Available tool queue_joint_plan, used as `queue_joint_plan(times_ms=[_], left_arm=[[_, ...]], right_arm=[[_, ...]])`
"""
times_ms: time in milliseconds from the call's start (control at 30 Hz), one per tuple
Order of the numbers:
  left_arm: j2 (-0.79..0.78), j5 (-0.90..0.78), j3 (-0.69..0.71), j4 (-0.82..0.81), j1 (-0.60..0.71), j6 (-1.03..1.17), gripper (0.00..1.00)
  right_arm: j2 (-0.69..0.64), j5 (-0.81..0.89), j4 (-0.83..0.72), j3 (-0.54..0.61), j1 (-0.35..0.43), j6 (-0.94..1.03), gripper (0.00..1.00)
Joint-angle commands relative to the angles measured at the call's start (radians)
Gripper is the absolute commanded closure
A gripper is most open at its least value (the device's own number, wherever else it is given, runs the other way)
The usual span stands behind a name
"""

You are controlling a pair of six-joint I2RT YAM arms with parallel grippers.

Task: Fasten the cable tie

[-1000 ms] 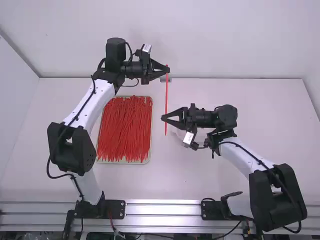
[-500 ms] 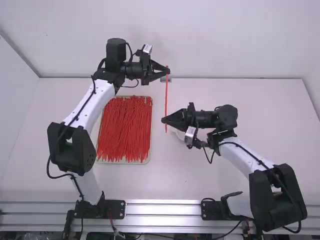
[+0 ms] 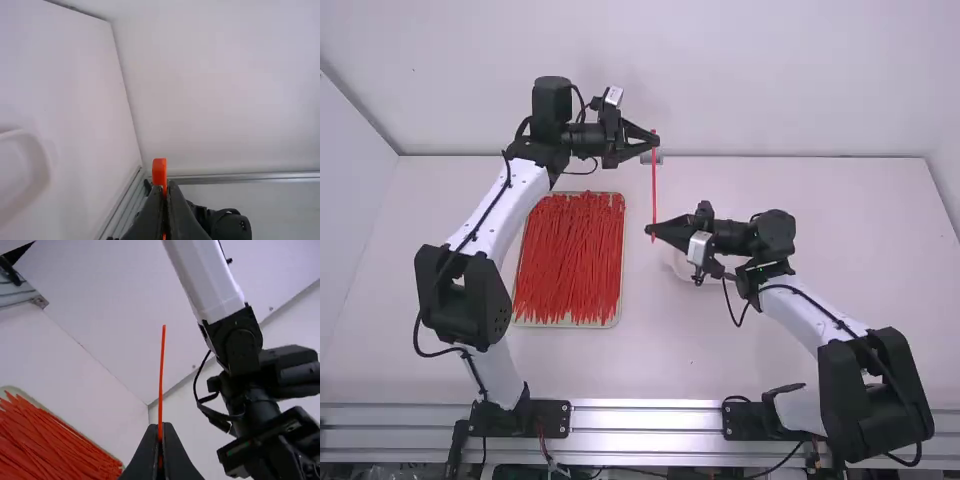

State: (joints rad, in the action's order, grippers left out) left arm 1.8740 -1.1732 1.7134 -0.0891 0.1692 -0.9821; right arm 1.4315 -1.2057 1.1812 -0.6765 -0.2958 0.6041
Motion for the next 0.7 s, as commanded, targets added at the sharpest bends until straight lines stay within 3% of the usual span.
queue_joint_plan(times_ms=[0, 200, 667], left_arm=[[-0.005, -0.015, -0.007, 0.013, -0.006, 0.012, 0.98], [-0.005, -0.015, -0.007, 0.019, -0.004, 0.009, 0.98], [-0.005, -0.013, -0.007, 0.019, 0.001, 0.011, 0.98]], right_arm=[[0.0, 0.022, -0.011, 0.006, 0.007, 0.002, 1.0], [0.0, -0.051, -0.109, 0.006, 0.007, 0.164, 1.0], [0.0, -0.05, -0.105, 0.001, 0.007, 0.062, 1.0]])
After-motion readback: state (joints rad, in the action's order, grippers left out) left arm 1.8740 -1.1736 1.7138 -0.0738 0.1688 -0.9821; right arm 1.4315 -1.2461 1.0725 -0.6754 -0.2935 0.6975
